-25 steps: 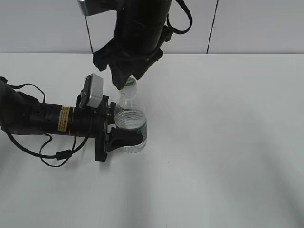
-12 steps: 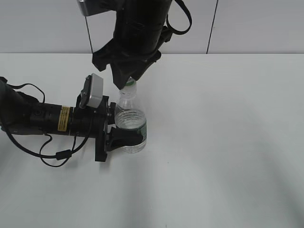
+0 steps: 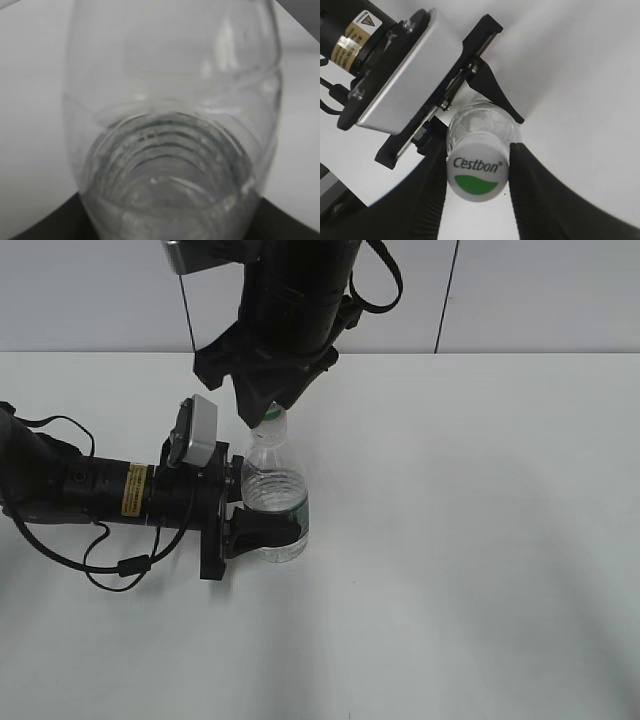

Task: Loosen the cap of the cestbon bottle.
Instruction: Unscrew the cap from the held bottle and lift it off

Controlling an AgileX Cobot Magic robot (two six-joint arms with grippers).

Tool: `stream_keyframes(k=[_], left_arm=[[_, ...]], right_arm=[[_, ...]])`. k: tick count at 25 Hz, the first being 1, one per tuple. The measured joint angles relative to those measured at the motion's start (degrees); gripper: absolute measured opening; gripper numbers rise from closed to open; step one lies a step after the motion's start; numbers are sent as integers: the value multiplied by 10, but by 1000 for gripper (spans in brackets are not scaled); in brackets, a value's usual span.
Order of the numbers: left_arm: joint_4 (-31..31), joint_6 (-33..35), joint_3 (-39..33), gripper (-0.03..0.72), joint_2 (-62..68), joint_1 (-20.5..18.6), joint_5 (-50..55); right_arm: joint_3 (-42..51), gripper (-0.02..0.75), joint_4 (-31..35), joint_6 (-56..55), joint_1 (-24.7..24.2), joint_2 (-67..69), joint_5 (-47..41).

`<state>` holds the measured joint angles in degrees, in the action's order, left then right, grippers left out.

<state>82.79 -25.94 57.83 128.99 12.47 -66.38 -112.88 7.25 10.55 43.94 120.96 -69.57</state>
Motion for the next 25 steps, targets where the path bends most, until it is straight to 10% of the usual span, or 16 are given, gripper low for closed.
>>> stream_keyframes(k=[8, 25], left_arm=[[-1, -2, 0, 374, 0, 0, 0], [-4, -5, 0, 371, 0, 0, 2]], right_arm=[[0, 293, -7, 46, 1, 0, 0], [-5, 292, -13, 580, 3, 0, 1]])
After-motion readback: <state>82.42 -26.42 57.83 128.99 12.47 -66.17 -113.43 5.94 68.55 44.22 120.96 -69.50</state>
